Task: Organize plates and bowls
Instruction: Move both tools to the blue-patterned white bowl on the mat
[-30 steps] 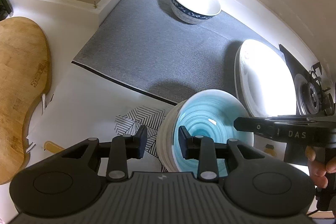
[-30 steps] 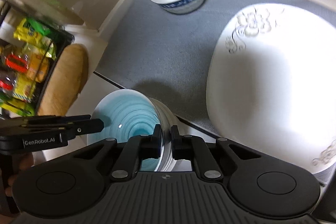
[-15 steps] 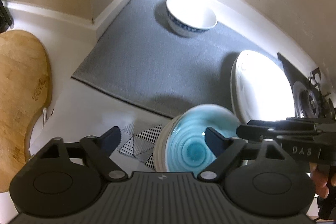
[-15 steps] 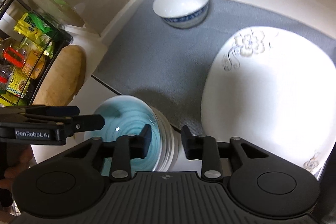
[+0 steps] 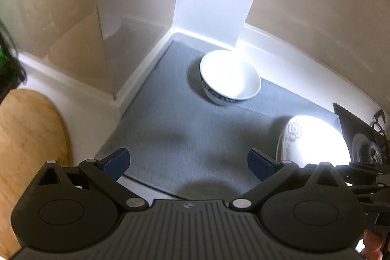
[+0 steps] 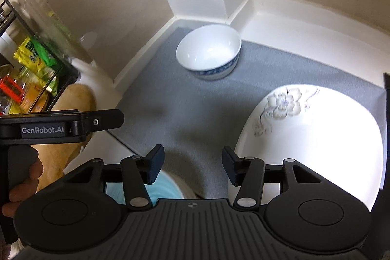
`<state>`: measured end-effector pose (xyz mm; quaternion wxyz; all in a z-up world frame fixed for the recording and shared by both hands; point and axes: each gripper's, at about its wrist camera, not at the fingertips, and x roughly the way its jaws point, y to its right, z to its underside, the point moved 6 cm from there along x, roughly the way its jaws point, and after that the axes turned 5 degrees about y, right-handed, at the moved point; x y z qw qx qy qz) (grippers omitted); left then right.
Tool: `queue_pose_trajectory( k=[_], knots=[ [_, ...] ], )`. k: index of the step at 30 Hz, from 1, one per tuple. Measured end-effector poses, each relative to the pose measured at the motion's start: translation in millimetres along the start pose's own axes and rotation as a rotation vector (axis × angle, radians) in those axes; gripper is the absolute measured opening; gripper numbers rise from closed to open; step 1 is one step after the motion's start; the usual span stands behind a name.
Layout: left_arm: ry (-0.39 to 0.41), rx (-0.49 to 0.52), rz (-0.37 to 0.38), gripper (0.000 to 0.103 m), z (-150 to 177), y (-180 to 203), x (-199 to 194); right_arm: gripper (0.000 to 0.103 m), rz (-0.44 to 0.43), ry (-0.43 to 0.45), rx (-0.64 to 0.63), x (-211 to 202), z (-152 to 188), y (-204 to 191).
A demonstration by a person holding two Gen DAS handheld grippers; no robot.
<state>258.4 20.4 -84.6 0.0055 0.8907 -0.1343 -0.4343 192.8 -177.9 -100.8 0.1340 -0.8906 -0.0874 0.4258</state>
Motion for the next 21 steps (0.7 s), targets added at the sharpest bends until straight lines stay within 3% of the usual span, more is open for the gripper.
queue_pose_trajectory(
  k=[11, 21],
  knots=[
    [0.0, 0.001, -0.014, 0.103, -25.1, 3.8, 34.2, 0.06, 0.033, 0.051, 0.03, 20.0, -34.1, 14.4],
    [-0.032, -0.095, -0.024, 0.103, -50.1, 8.4, 94.9, 0.063, 0.11, 0.112, 0.104, 61.0, -76.2, 53.5]
  ],
)
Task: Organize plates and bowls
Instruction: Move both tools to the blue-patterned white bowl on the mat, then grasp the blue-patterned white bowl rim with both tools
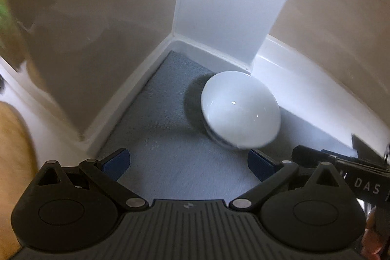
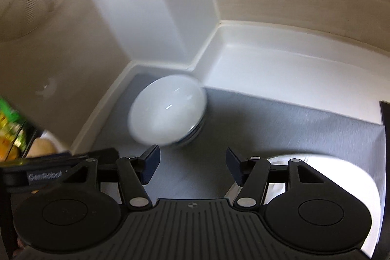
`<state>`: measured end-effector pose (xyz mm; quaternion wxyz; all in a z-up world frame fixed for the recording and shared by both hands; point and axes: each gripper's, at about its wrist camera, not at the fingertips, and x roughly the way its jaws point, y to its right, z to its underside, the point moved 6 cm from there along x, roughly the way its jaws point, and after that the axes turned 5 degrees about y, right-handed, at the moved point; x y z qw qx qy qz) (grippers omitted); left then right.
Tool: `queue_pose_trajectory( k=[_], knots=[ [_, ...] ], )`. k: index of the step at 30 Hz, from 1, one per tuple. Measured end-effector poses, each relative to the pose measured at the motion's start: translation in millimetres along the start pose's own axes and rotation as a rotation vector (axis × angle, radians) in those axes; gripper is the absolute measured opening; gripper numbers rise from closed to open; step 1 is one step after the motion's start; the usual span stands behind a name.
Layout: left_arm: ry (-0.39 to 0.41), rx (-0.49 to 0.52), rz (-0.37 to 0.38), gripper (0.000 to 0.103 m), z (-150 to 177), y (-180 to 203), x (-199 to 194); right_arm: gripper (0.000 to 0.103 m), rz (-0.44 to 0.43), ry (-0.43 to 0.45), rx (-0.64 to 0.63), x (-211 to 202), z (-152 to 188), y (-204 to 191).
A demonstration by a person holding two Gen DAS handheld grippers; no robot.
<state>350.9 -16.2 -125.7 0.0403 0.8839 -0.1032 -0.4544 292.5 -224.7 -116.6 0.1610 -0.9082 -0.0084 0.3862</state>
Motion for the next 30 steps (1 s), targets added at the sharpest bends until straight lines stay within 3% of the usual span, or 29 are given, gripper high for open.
queue_pose_trajectory(
  k=[9, 19, 22, 24, 26, 27, 29, 30],
  knots=[
    [-0.058, -0.22, -0.015, 0.102, -17.2, -8.5, 53.4, 0.063, 0.031, -0.007, 0.054, 56.7, -21.0, 26.5],
    [-0.095, -0.253, -0.066, 0.102, -22.9, -11.4, 88.2, 0.059, 0.038, -0.058, 0.028, 99.7, -19.9, 27.5],
    [-0.102, -0.26, -0.082, 0.098, -22.7, -13.3, 93.5, 0.057, 0.035, -0.06, 0.015, 105.5, -17.9, 26.0],
    [-0.094, -0.263, -0.091, 0.092, -24.0, -13.6, 94.4, 0.053, 0.03, -0.059, 0.01, 107.7, -17.3, 25.4],
    [-0.073, -0.245, -0.093, 0.063, -27.2, -12.1, 93.1, 0.045, 0.016, -0.058, -0.002, 108.9, -16.7, 22.5],
    [-0.069, -0.236, -0.08, 0.055, -28.5, -10.8, 93.3, 0.039, 0.011, -0.057, -0.008, 107.1, -15.8, 21.3],
    [-0.076, -0.225, -0.009, 0.018, -29.1, -4.5, 93.0, 0.024, -0.016, -0.058, -0.017, 106.5, -14.8, 15.8],
    [-0.087, -0.193, 0.017, 0.01, -28.8, 0.5, 92.3, 0.013, -0.029, -0.06, -0.023, 106.2, -14.5, 11.8]
  ],
)
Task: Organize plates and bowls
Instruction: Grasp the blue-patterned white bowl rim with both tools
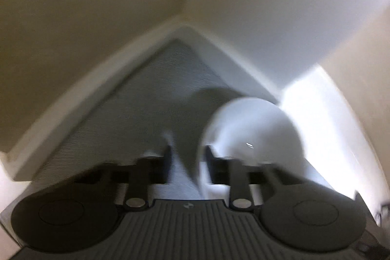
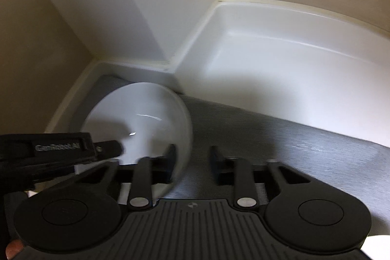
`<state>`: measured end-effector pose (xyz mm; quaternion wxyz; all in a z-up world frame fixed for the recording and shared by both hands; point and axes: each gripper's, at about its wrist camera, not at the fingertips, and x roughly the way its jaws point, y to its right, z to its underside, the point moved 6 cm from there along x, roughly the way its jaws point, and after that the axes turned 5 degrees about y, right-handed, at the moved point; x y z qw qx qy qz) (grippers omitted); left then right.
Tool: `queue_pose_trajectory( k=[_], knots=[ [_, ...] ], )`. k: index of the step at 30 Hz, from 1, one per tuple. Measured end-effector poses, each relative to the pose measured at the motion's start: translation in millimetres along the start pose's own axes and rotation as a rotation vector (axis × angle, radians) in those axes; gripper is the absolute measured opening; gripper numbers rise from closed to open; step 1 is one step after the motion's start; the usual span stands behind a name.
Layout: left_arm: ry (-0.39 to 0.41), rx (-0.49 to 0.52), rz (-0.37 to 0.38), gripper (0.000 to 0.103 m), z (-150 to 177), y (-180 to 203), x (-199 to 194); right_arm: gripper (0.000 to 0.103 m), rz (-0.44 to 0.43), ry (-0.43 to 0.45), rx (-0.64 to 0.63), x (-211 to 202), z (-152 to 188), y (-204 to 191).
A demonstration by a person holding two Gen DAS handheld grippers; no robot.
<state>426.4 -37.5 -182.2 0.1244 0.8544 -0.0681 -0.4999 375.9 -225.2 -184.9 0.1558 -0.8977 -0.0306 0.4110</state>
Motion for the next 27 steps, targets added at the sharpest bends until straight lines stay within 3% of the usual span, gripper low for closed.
queue_pose_trajectory(
  k=[3, 7, 27],
  knots=[
    [-0.017, 0.084, 0.006, 0.009, 7.5, 6.8, -2.5, 0.011, 0.037, 0.012, -0.049, -4.0, 0.7, -8.8],
    [-0.045, 0.065, 0.068, 0.01, 14.3, 0.6, -8.5, 0.01, 0.021, 0.012, -0.017, -14.1, 2.7, -6.4],
    [0.057, 0.1, 0.151, 0.011, 31.7, 4.8, -113.0, 0.011, -0.018, 0.142, -0.098, -112.3, 16.1, -40.0]
  ],
)
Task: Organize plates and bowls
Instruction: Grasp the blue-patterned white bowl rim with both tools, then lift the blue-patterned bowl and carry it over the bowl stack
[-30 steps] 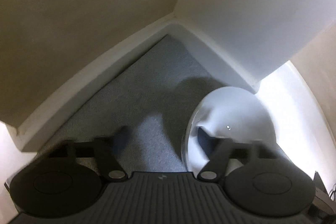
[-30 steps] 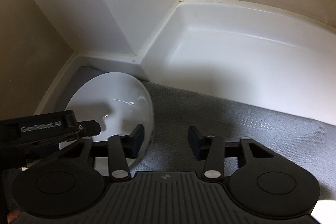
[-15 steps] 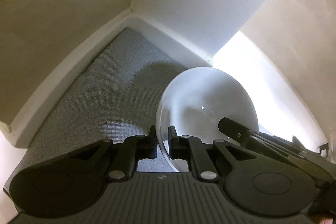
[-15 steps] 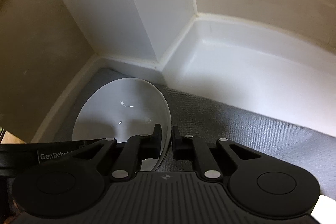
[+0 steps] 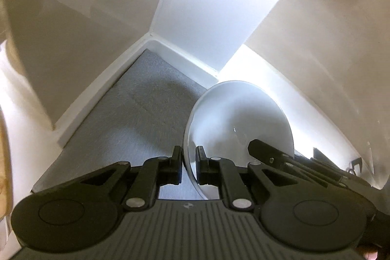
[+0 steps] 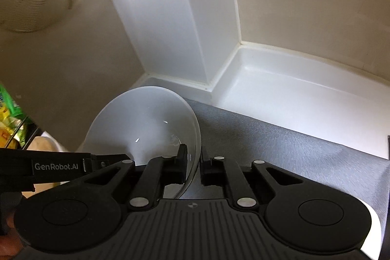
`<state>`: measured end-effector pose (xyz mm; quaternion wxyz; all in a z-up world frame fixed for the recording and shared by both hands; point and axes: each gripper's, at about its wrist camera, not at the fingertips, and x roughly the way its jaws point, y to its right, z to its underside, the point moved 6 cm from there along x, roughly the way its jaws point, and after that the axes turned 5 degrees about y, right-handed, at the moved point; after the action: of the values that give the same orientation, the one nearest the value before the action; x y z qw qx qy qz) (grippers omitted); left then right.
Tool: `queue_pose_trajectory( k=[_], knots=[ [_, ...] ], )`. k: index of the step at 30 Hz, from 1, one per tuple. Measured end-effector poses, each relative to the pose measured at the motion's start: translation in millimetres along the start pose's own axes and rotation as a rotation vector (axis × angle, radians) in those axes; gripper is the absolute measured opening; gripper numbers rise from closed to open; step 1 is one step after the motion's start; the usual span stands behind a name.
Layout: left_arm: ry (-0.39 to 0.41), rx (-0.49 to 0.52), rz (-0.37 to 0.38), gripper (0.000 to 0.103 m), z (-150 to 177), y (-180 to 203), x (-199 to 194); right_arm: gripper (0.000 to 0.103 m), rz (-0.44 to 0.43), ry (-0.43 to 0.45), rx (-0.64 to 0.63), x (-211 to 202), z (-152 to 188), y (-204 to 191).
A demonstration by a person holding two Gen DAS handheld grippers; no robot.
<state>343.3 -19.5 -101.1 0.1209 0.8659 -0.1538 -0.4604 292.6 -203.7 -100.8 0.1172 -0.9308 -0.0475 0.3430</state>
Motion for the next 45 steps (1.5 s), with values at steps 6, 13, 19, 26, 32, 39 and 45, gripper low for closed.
queue_pose_trajectory(
  k=[6, 13, 19, 26, 32, 39, 45],
  knots=[
    [0.023, -0.001, 0.0, 0.011, 15.7, -3.8, -28.7, 0.011, -0.022, 0.017, -0.013, -30.3, 10.7, -15.5],
    [0.025, 0.001, -0.014, 0.012, 42.6, -9.7, -64.6, 0.011, -0.051, 0.014, -0.034, -55.2, 31.8, -33.8],
    [-0.015, 0.016, -0.018, 0.012, 75.2, -16.2, -93.6, 0.011, -0.063, -0.025, -0.041, -74.6, 59.0, -44.0],
    [-0.065, 0.043, -0.026, 0.012, 106.5, -18.0, -107.7, 0.011, -0.053, -0.075, -0.042, -93.0, 91.5, -49.8],
    [-0.084, 0.06, -0.031, 0.012, 123.1, -20.2, -113.6, 0.011, -0.045, -0.104, -0.039, -96.5, 109.8, -49.5],
    [-0.106, 0.075, -0.046, 0.012, 136.9, -21.7, -117.0, 0.012, -0.05, -0.133, -0.042, -99.4, 122.7, -50.8],
    [-0.114, 0.079, -0.054, 0.012, 143.4, -25.2, -117.5, 0.012, -0.051, -0.14, -0.049, -100.2, 125.0, -53.1]
  ],
)
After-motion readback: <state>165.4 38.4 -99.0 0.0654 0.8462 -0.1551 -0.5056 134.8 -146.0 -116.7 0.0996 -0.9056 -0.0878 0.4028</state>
